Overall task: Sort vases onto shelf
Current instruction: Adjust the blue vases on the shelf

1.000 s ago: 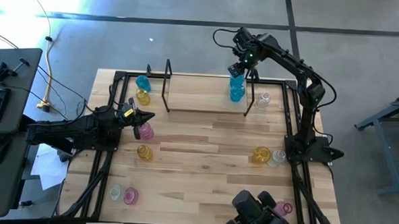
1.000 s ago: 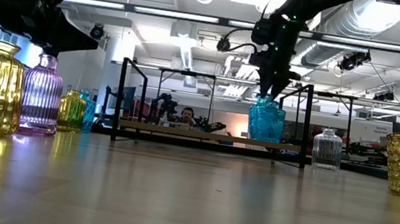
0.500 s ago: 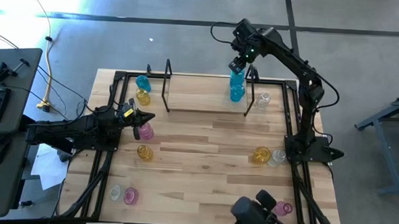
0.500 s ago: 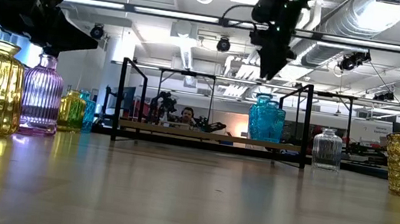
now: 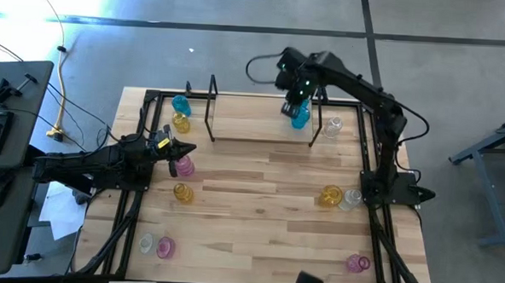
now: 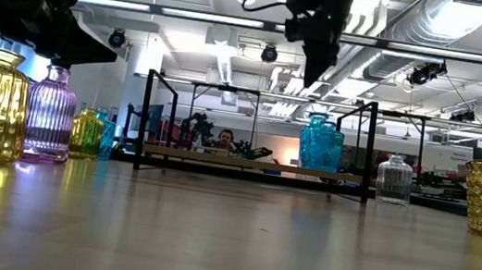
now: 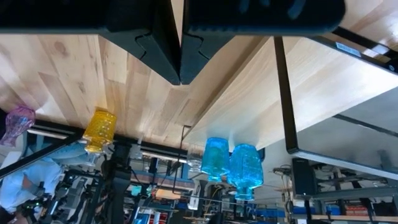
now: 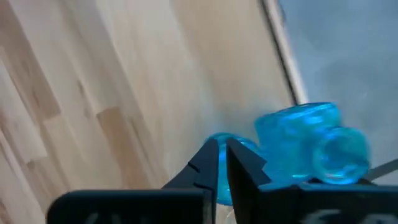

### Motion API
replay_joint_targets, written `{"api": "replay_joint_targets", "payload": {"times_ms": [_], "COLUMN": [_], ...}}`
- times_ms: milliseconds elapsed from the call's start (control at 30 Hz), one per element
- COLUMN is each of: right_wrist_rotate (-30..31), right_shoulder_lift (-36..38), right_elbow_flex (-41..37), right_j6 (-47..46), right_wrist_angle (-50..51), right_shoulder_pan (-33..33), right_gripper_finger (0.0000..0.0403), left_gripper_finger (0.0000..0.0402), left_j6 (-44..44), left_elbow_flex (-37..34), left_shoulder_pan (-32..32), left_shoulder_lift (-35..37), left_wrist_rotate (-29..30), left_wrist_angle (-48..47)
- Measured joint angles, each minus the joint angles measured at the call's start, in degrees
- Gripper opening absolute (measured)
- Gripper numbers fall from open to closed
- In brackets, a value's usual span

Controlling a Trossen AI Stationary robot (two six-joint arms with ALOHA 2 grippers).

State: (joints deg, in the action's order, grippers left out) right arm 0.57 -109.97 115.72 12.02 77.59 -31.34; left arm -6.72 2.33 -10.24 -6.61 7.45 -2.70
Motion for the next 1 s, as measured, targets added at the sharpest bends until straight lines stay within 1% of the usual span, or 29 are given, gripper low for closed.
{"api": "replay_joint_targets", "payload": {"times_ms": [67, 133, 233, 300, 433, 567, 733, 1000], "right_wrist_rotate": [0.1, 0.5, 3.4, 5.6, 9.2, 12.7, 16.4, 16.9], "right_shoulder_lift": [1.0, 2.2, 4.0, 5.0, 5.5, 5.5, 5.6, 5.6], "right_elbow_flex": [-3.8, -8.2, -15.7, -20.6, -26.8, -29.6, -29.6, -29.6], "right_j6": [-0.7, -2.0, -3.7, -4.3, -4.5, -4.7, -5.6, -5.6], "right_wrist_angle": [-0.4, -0.4, -2.3, -4.2, -8.6, -11.9, -13.0, -13.8], "right_shoulder_pan": [1.4, 2.9, 4.9, 5.9, 7.1, 7.1, 6.8, 6.2], "right_gripper_finger": [0.0019, 0.0015, 0.0003, 0.0003, 0.0002, 0.0001, 0.0000, 0.0000], "left_gripper_finger": [0.0000, 0.0000, 0.0000, 0.0000, 0.0000, 0.0000, 0.0000, 0.0000], "left_j6": [-0.2, -0.5, -0.6, -0.6, -0.7, -0.7, -0.7, -0.7], "left_elbow_flex": [0.0, 0.0, 0.0, 0.0, 0.0, 0.0, 0.0, 0.0], "left_shoulder_pan": [0.0, 0.0, 0.0, 0.0, 0.0, 0.0, 0.0, 0.0], "left_shoulder_lift": [0.0, 0.0, 0.0, 0.0, 0.0, 0.0, 0.0, 0.0], "left_wrist_rotate": [-0.7, -1.2, -1.2, -1.2, -1.2, -1.1, -1.1, -1.1], "left_wrist_angle": [0.0, -0.1, -0.1, -0.1, -0.1, -0.1, -0.1, -0.1]}}
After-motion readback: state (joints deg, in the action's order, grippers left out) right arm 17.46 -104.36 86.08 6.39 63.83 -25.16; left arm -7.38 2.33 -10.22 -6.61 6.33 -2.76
